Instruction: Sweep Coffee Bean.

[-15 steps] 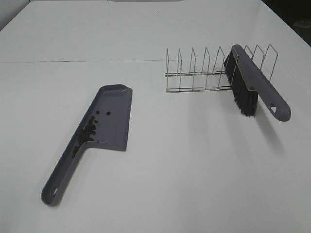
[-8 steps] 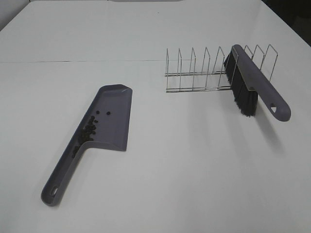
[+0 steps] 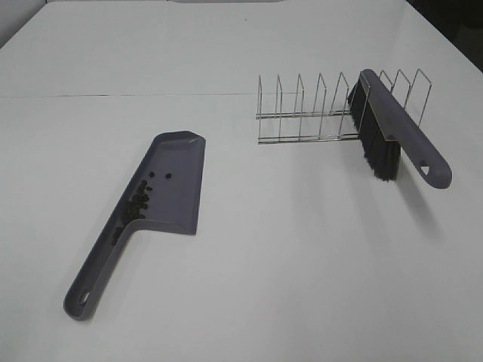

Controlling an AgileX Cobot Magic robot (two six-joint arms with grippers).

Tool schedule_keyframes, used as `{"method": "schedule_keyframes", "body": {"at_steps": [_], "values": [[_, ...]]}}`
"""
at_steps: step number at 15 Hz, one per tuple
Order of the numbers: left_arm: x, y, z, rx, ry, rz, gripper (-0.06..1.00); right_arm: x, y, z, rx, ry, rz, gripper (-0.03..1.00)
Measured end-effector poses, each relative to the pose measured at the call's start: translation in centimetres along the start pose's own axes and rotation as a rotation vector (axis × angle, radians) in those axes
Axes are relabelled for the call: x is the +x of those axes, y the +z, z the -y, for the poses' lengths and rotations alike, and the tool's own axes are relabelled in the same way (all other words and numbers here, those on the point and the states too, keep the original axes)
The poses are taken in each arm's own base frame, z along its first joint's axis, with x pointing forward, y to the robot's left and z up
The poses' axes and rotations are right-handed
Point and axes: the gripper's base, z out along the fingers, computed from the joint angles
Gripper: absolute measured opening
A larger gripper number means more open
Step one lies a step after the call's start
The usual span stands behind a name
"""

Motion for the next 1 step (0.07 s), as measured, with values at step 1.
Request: {"method": "schedule_keyframes", "body": {"at_steps": [1], "values": [[0.00,0.00,0.00,0.000,0.000,0.000,0.65,0.00,0.00,0.00,0.000,0.000,0.000,0.60]]}}
